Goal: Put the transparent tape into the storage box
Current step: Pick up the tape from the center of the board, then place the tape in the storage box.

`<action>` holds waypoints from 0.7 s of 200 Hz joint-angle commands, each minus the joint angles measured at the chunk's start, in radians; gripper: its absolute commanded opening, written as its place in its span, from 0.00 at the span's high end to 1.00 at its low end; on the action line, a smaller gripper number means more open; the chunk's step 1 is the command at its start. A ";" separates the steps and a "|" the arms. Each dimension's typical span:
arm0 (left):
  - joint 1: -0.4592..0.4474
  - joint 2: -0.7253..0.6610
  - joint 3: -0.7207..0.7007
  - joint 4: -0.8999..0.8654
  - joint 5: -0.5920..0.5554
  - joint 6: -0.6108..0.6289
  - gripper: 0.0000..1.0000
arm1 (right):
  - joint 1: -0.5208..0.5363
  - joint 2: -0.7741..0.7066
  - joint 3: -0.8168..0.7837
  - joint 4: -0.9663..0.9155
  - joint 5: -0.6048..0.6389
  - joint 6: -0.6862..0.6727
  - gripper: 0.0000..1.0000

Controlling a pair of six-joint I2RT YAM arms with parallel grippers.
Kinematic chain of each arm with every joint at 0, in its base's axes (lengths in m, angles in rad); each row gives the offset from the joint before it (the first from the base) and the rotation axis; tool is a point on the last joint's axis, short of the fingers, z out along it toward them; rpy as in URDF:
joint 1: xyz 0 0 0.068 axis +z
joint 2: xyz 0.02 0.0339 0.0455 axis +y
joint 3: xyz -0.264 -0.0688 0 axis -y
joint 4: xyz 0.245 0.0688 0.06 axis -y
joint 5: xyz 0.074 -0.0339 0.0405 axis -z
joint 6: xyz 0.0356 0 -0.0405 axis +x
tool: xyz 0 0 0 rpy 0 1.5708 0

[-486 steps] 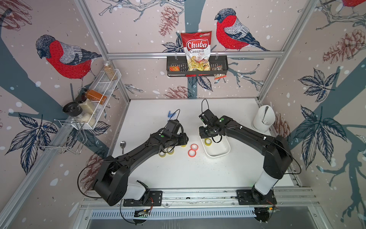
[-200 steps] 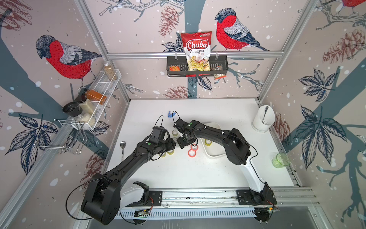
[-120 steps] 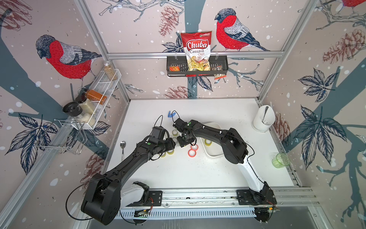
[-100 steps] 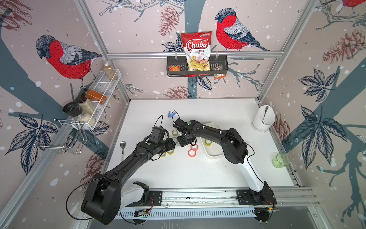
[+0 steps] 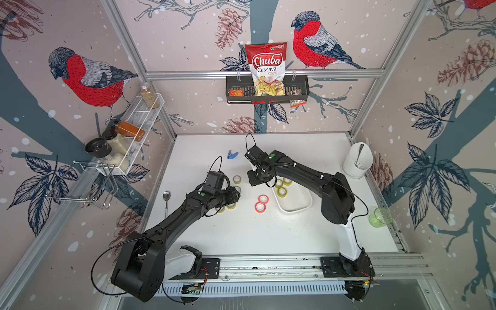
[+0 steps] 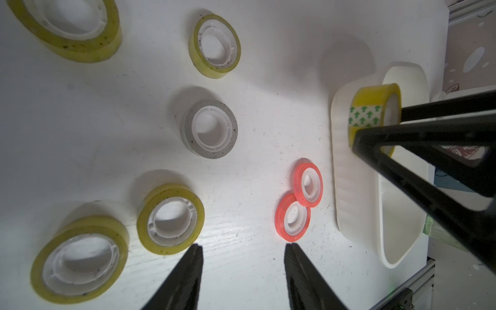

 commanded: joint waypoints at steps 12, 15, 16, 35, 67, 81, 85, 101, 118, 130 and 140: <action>0.001 0.018 0.016 0.047 0.040 0.014 0.46 | -0.048 -0.078 -0.067 0.015 -0.019 0.053 0.52; 0.001 0.019 0.017 0.050 0.042 0.012 0.46 | -0.054 -0.085 -0.076 0.016 -0.019 0.055 0.52; 0.001 0.020 0.017 0.051 0.043 0.012 0.46 | -0.056 -0.088 -0.078 0.017 -0.019 0.057 0.52; -0.020 0.039 0.031 0.074 0.050 0.001 0.46 | -0.092 -0.140 -0.143 0.037 -0.018 0.075 0.52; -0.093 0.111 0.095 0.086 0.027 -0.006 0.46 | -0.146 -0.228 -0.260 0.057 -0.009 0.089 0.52; -0.125 0.148 0.127 0.096 0.020 -0.013 0.46 | -0.169 -0.268 -0.317 0.068 -0.008 0.092 0.52; -0.134 0.157 0.135 0.100 0.018 -0.016 0.46 | -0.175 -0.279 -0.332 0.071 -0.007 0.092 0.52; -0.163 0.197 0.167 0.113 0.017 -0.024 0.47 | -0.202 -0.321 -0.398 0.082 -0.005 0.094 0.52; -0.188 0.234 0.204 0.119 0.016 -0.026 0.46 | -0.229 -0.360 -0.466 0.095 -0.005 0.093 0.52; -0.202 0.256 0.226 0.120 0.011 -0.029 0.46 | -0.249 -0.382 -0.508 0.108 -0.009 0.091 0.52; -0.212 0.270 0.242 0.121 0.012 -0.030 0.46 | -0.266 -0.395 -0.541 0.115 -0.011 0.088 0.52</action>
